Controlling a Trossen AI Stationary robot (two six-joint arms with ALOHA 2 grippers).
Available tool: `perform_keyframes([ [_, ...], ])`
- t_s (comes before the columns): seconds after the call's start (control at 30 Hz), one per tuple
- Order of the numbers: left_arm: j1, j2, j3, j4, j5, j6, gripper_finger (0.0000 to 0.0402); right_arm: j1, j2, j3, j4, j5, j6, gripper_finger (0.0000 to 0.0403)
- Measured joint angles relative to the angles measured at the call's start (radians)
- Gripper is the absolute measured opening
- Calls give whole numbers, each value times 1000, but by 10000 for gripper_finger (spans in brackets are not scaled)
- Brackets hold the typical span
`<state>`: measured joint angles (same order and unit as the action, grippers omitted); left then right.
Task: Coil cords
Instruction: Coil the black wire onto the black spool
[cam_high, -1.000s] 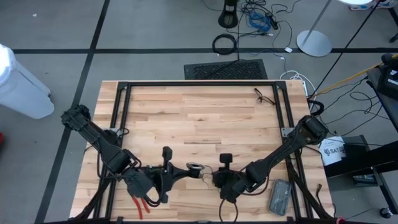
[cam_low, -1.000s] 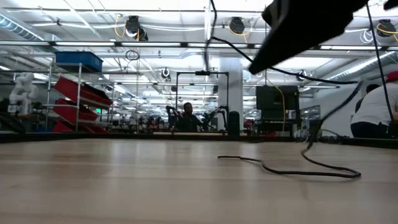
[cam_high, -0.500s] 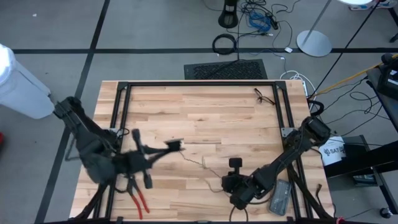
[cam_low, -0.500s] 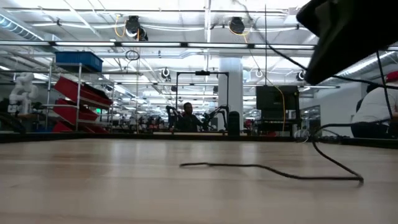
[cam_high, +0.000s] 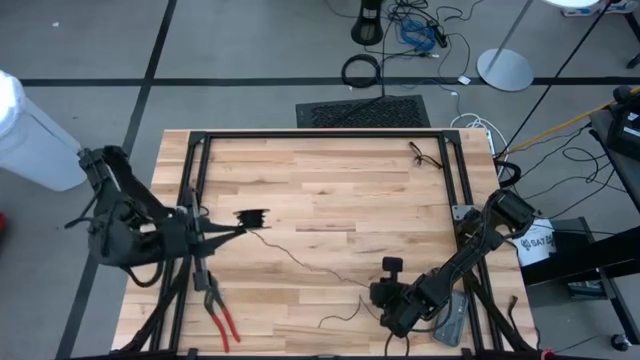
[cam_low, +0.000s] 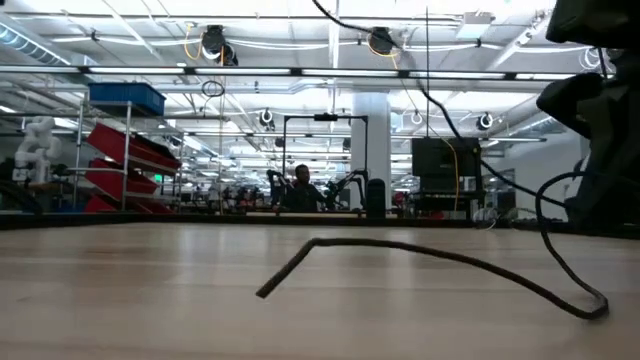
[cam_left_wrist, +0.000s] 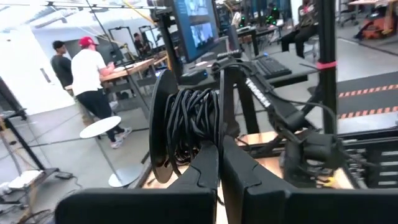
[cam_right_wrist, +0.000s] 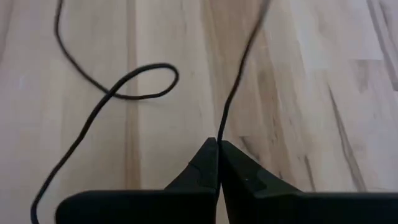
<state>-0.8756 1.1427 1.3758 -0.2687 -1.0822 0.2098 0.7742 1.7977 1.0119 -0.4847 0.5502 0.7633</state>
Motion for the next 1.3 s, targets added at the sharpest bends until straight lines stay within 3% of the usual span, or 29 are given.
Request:
perform_keyframes([
  [0.17, -11, 32, 0, -13, 1, -29, 2, 0, -30, 13, -24, 6, 1, 8],
  [0.37, -8, 91, 0, -14, 1, -62, 2, -21, -145, 29, -88, 93, -4, 44],
  [0.57, -8, 152, 0, -75, 5, -199, 2, -69, -233, 31, 4, 182, -111, 81],
  [0.8, -8, 215, 0, -144, 5, -357, 2, -177, -248, 28, 360, 153, -347, 106],
  [0.9, -8, 238, 0, -142, 5, -362, 2, -205, -210, 12, 659, 35, -475, 113],
  [1.1, -8, 280, 0, -141, 5, -383, 2, -224, -42, 11, 1064, -129, -579, 129],
  [1.3, -8, 279, 0, -136, 5, -389, 2, -274, 144, 75, 1122, -187, -573, 161],
])
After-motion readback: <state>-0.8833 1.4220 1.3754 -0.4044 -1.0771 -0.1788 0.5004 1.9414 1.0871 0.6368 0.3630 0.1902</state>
